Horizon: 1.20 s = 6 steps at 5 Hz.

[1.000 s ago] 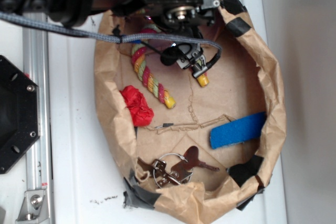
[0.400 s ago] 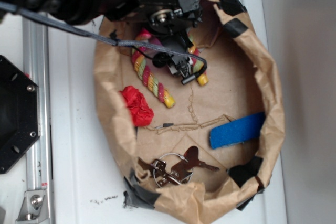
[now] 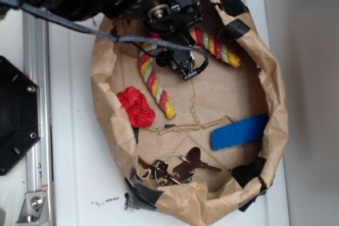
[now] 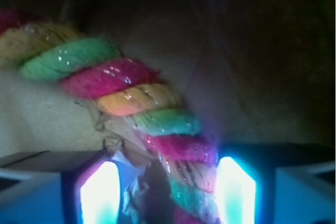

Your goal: Grab the multicolored rope.

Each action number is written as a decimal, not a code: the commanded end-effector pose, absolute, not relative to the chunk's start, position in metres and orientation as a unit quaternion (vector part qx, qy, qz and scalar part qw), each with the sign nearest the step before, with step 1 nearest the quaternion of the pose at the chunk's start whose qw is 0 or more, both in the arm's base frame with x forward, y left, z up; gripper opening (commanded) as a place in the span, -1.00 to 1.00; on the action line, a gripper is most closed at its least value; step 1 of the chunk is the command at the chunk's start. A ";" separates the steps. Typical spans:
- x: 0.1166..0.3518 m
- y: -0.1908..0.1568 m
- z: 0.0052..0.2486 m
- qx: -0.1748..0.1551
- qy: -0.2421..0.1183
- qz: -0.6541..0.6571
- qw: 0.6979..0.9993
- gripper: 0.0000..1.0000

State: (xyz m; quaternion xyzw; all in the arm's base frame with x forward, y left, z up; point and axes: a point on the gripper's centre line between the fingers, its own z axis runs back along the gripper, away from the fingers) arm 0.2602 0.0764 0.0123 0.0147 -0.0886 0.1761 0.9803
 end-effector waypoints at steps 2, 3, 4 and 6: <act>0.275 0.080 -0.016 0.066 -0.092 0.082 0.990 -1.00; 0.278 0.080 -0.003 0.054 -0.109 0.055 0.991 -1.00; 0.277 0.076 0.008 0.047 -0.123 0.043 0.990 -1.00; 0.275 0.047 0.072 -0.005 -0.158 0.063 0.985 -1.00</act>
